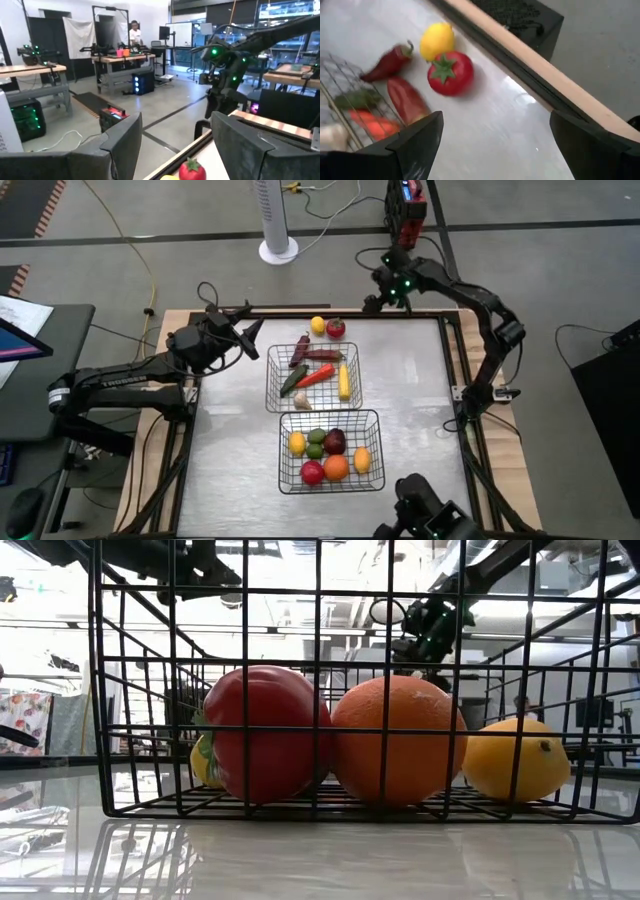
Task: Sort produce into baskets
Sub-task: Put the red chili pepper into the top wire basket
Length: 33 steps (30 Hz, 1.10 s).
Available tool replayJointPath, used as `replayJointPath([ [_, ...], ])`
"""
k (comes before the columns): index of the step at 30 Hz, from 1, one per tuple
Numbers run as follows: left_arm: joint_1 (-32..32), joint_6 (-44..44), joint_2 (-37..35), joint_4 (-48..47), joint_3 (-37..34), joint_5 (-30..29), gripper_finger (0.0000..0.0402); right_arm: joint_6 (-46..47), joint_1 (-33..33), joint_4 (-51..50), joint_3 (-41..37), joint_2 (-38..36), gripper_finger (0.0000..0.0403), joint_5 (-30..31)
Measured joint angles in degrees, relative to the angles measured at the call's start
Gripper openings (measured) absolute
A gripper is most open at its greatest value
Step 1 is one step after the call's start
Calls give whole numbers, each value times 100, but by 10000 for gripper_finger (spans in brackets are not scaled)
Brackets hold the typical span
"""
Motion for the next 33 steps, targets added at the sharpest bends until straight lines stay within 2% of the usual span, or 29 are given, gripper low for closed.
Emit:
replayJointPath([
  [4,1,180,2,-158,0,-2,224,-661,133,-191,105,150,393,-22],
  [10,31,460,7,-287,0,-2,224,-2616,301,-193,102,378,393,-180],
  [16,35,1001,7,-361,0,-27,224,-3617,6,286,107,712,393,-1164],
  [18,35,1133,7,-471,0,-140,224,-3916,-69,461,109,831,393,-1133],
  [21,35,1230,7,-613,0,-285,224,-4396,-77,656,107,1087,393,-718],
  [26,35,1235,7,-759,0,-307,224,-4557,-93,679,120,1137,393,-45],
  [33,43,1180,9,-1122,0,-320,224,-4215,-56,358,118,990,377,-455],
])
